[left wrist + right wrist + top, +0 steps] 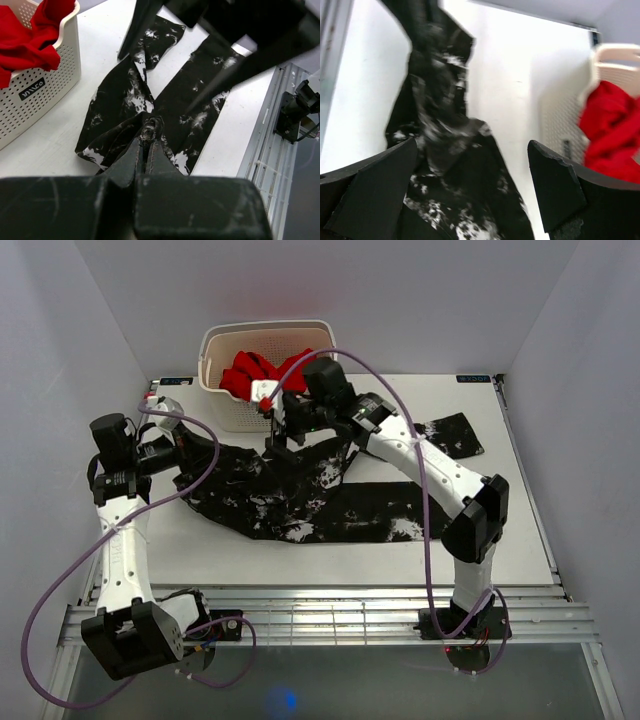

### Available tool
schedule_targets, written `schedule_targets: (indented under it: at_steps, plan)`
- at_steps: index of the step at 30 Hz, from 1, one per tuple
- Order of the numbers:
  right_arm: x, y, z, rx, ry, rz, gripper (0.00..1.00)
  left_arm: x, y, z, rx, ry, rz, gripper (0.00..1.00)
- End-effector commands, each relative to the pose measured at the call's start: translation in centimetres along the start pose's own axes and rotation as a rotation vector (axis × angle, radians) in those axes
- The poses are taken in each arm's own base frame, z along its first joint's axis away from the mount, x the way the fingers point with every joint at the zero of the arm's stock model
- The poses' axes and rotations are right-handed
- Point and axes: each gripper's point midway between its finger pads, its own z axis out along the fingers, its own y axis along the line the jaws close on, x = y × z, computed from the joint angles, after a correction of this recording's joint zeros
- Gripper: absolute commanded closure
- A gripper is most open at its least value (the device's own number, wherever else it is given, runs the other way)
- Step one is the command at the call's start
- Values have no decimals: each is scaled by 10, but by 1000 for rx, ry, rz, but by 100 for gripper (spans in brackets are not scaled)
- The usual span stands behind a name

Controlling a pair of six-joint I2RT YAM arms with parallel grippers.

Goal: Fold and stack the trousers
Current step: Flatten the trousers out

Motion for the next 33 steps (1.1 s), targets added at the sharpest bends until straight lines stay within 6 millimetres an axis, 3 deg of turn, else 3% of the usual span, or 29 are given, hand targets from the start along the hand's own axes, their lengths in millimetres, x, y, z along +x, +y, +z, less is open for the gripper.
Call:
schedule_targets:
  at_steps: [1, 8, 10, 11, 12, 13, 14, 16, 17, 18, 19, 20, 21, 25, 27, 33]
  plan:
    - [-11, 26, 18, -72, -8, -82, 4, -18, -25, 0, 89, -28, 62, 100]
    - [-17, 34, 49, -92, -19, -105, 0, -20, -31, 11, 119, -18, 65, 100]
    - [-16, 33, 57, -78, -11, -119, 25, -28, -34, 15, 120, -22, 76, 100]
    - [-15, 28, 57, -57, 2, -123, 61, -32, -35, 15, 121, -25, 80, 100]
    - [-13, 23, 56, -39, 15, -130, 84, -35, -38, 15, 122, -27, 58, 100]
    - [-16, 18, 52, -14, 19, -134, 92, -41, -36, 15, 107, -35, 73, 100]
    - [-16, 13, 46, 4, 23, -131, 92, -45, -37, 14, 96, -39, 78, 100]
    - [-34, 3, 20, 51, -3, -149, 92, -50, -35, 12, 55, -44, 92, 86]
    - [-31, 0, 12, 70, 11, -155, 92, -56, -24, 10, -44, -50, 109, 80]
    - [-44, -7, -10, 113, -2, -181, 92, -61, -15, 6, -114, -58, 114, 65]
    - [-47, -11, -22, 134, -1, -220, 92, -65, -5, 1, -185, -62, 119, 58]
    - [-37, -10, -28, 139, 28, -230, 92, -73, 7, -5, -258, -67, 140, 53]
    - [-47, -14, -51, 177, 20, -266, 92, -75, 19, -15, -313, -65, 143, 50]
    - [-34, -10, -90, 214, 96, -388, 92, -67, 60, -46, -399, -41, 63, 16]
    - [-29, -3, -106, 213, 119, -435, 92, -57, 74, -56, -392, -21, 91, 15]
    - [-14, 16, -130, 215, 162, -497, 92, 4, 106, -47, -248, 45, 208, 15]
